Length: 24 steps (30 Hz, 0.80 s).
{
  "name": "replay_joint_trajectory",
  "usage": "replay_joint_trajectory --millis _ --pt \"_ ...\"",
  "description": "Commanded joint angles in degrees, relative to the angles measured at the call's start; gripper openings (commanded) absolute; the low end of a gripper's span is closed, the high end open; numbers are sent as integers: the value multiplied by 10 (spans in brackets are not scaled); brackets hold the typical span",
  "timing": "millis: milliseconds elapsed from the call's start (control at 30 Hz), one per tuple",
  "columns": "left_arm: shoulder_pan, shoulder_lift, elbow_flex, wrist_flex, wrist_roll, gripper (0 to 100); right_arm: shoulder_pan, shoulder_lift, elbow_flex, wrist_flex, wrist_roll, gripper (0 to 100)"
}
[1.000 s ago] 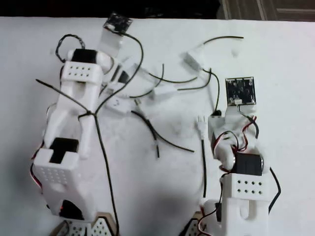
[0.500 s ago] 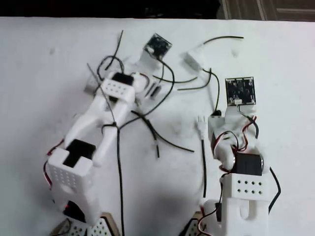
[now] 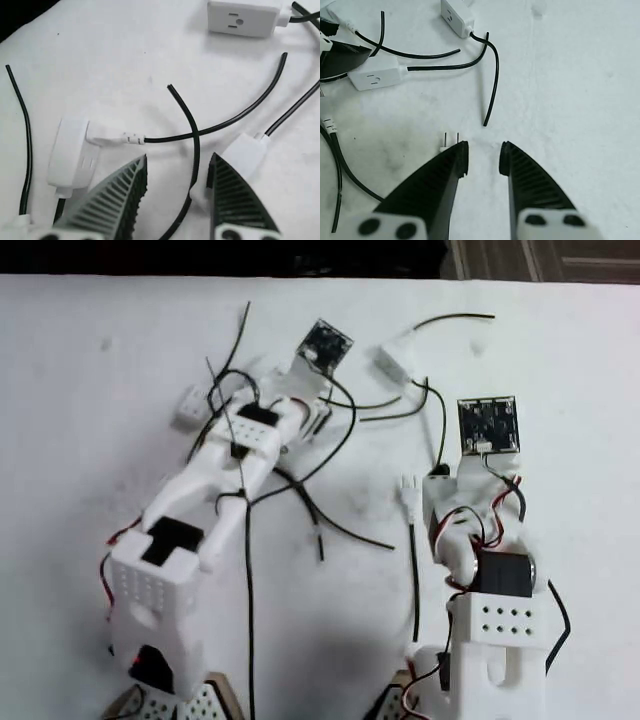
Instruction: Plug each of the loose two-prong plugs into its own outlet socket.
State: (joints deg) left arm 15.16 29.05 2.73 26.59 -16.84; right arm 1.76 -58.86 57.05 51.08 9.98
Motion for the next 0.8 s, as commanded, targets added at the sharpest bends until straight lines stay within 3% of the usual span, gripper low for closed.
replay_joint_trajectory --millis 0,100,267,467,667,767 --pt "11 38 -115 152 -12 207 -2 -5 -4 -9 2 108" --pt "24 41 -166 256 -16 207 -2 -5 -4 -9 2 108" --pt "66 40 -168 327 -17 207 -2 -5 -4 -9 2 108" --pt "90 36 -168 364 -17 207 -2 -5 -4 -9 2 108" --pt "58 37 -208 358 -17 216 -2 -5 -4 -9 2 108" --pt "36 38 -225 355 -17 300 -2 -5 -4 -9 3 108"
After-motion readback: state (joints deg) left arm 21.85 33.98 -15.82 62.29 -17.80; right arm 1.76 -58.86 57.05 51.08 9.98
